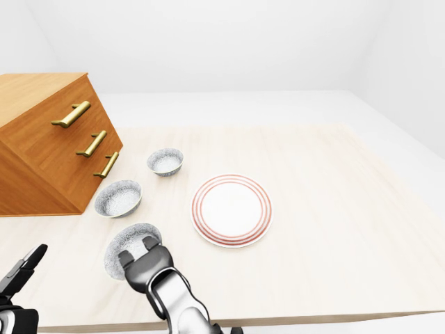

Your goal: Put the bowl at the front on the plate.

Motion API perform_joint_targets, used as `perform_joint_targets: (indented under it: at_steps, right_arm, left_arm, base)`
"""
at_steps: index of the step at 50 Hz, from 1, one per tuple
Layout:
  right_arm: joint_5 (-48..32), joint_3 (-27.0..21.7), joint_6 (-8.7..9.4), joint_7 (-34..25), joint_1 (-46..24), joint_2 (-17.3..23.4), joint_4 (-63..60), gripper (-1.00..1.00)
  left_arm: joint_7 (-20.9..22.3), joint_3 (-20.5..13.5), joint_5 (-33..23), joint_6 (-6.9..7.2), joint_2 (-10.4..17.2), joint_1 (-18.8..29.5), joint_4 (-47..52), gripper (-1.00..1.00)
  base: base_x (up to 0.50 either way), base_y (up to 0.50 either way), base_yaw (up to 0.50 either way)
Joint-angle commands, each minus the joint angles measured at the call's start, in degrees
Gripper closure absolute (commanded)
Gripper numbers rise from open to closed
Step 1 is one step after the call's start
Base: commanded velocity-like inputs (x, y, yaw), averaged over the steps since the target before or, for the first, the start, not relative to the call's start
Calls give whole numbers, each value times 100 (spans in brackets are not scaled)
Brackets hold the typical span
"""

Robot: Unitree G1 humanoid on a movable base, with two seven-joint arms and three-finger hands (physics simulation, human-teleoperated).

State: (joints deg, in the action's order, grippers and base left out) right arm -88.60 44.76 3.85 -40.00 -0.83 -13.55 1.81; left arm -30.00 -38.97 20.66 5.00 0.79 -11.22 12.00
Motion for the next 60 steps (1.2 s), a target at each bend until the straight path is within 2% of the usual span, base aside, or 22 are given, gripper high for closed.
perform_joint_targets:
  at_steps: [1, 11, 23, 43, 53, 54, 55, 56, 57, 60]
  right_arm:
    - [90, -201, -73, 0, -94, -48, 216, -100]
    - [98, -287, -211, 0, -251, -190, 556, -100]
    - [85, -514, -473, 10, -538, -394, 1066, -100]
    - [118, -763, -688, 280, -599, -406, 1554, -100]
    - [200, -905, -722, 461, -693, -408, 1723, -100]
    - [185, -903, -724, 429, -707, -414, 1734, 23]
    - [179, -914, -726, 425, -725, -423, 1734, 63]
    - [178, -923, -730, 423, -739, -432, 1735, 90]
    - [160, -937, -739, 392, -772, -434, 1735, 100]
    - [138, -972, -761, 394, -823, -446, 1777, 100]
  left_arm:
    - [0, -11, -3, 0, -7, 0, 7, -100]
    - [0, -27, 9, 0, -11, -5, 46, -100]
    - [0, -23, 11, 0, -13, -15, 51, -100]
    - [0, -13, 7, 0, -10, -7, 26, -100]
    - [0, -13, 9, 0, -6, 5, 5, -100]
    - [0, -9, 8, 0, -2, 9, -17, -100]
    - [0, -10, 15, 0, -1, 1, 3, -100]
    - [0, -13, 22, 0, 0, -4, 25, -100]
    - [0, -10, 18, 0, -3, -1, 17, -100]
    - [0, -15, 20, 0, -5, -5, 22, -100]
  base:
    - [0, 0, 0]
    - [0, 0, 0]
    - [0, 0, 0]
    - [0, 0, 0]
    - [0, 0, 0]
    - [0, 0, 0]
    - [0, 0, 0]
    - [0, 0, 0]
    - [0, 0, 0]
    - [0, 0, 0]
